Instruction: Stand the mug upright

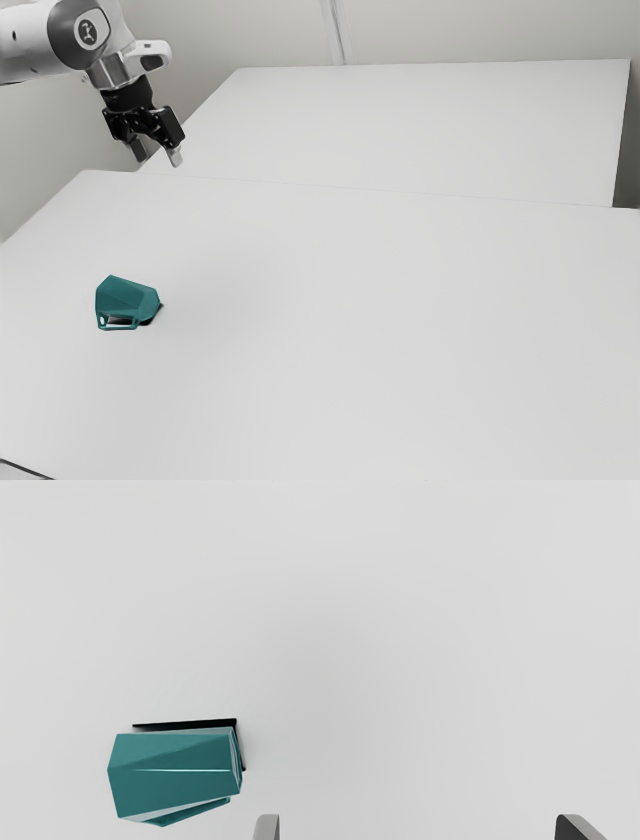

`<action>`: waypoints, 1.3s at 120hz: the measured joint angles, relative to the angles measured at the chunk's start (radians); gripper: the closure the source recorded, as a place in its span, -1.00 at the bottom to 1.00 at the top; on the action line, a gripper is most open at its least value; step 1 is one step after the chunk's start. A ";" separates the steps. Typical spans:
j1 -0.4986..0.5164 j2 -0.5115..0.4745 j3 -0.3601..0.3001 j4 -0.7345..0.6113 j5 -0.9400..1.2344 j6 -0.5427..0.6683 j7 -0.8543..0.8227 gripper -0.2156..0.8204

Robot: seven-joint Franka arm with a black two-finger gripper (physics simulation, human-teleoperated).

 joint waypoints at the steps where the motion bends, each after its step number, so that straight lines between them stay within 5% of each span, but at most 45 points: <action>1: 0.000 0.000 0.000 0.000 0.000 0.000 0.000 -0.58; 48: 0.011 -0.024 -0.010 -0.024 -0.008 0.009 0.000 -0.58; 69: 0.080 -0.035 0.154 -0.083 -0.201 -0.003 0.061 -0.58; 81: 0.196 -0.023 0.188 -0.097 -0.303 -0.026 0.125 -0.58; 128: 0.450 0.277 0.186 -0.082 -0.518 -0.070 0.402 -0.58; 156: 0.473 0.392 0.183 -0.091 -0.592 -0.058 0.522 -0.58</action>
